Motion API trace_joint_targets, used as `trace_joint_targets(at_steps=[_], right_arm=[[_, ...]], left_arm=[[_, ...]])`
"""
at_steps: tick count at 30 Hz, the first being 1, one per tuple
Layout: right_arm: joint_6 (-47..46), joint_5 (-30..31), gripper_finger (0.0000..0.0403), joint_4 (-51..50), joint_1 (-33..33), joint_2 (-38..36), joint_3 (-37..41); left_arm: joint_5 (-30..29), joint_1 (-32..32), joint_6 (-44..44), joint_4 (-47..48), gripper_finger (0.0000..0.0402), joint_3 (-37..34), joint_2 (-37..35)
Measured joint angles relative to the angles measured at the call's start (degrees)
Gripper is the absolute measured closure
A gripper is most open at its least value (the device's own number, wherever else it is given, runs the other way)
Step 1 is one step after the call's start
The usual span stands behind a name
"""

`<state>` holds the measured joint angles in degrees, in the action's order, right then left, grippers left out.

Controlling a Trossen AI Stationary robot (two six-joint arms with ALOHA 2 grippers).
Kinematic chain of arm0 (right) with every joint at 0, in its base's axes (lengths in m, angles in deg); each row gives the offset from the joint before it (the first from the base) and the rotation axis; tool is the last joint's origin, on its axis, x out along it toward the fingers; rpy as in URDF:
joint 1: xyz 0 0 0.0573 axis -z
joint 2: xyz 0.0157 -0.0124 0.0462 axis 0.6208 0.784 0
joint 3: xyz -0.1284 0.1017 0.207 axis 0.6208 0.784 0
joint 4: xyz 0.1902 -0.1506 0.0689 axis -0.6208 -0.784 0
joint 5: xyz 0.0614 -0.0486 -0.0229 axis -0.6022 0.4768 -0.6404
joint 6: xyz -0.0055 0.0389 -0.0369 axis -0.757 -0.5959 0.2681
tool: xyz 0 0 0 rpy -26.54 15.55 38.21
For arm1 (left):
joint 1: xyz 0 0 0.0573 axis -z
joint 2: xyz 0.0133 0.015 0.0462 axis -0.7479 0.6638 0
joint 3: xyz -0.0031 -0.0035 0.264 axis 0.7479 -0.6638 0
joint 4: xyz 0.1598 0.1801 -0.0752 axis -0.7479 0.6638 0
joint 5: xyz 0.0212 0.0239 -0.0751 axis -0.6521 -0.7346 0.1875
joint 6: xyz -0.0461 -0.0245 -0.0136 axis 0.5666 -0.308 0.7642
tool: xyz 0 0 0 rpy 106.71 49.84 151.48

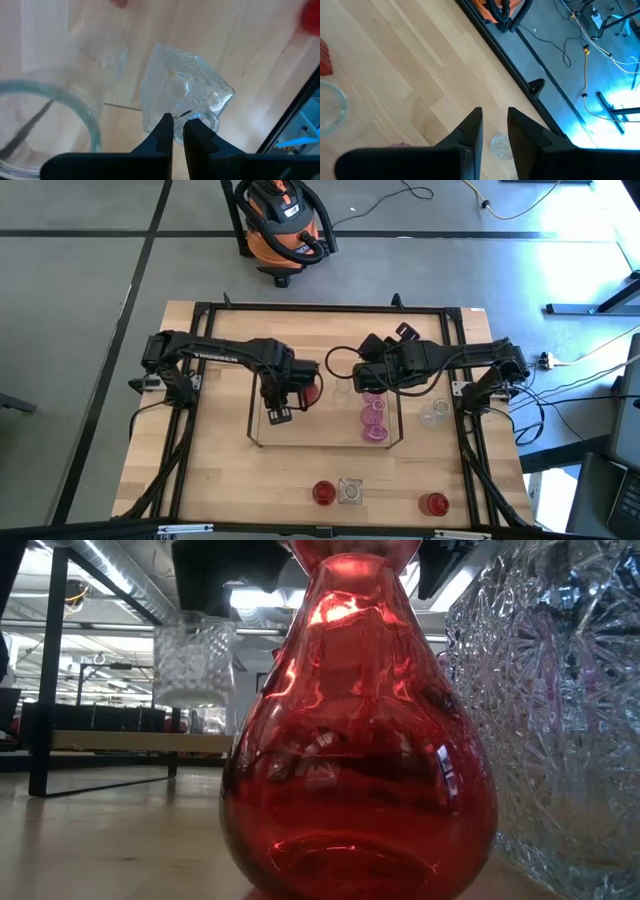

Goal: Sort vases onto shelf
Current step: Put the transparent flower vase on the shelf aligned with the other transparent flower vase

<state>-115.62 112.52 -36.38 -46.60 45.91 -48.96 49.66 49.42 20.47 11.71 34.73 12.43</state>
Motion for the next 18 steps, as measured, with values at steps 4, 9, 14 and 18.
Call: trace_joint_targets(at_steps=[4,9,14,18], right_arm=[[0.04,0.54,0.0329,-0.03,0.02,0.0,0.0],[0.04,1.07,0.0329,0.0,0.02,0.0,0.0],[0.07,1.08,0.0329,-0.01,0.02,0.0,0.0],[0.07,1.04,0.0329,0.06,0.02,0.0,0.0]], left_arm=[[0.3,0.02,1.41,-0.86,0.0388,-2.2,-0.19],[1.01,0.04,2.89,-3.54,0.0388,-4.28,-0.25],[0.86,0.08,3.23,-4.34,0.0388,-5.5,-0.58],[0.24,0.2,3.27,-4.36,0.0388,-5.61,-0.58]])
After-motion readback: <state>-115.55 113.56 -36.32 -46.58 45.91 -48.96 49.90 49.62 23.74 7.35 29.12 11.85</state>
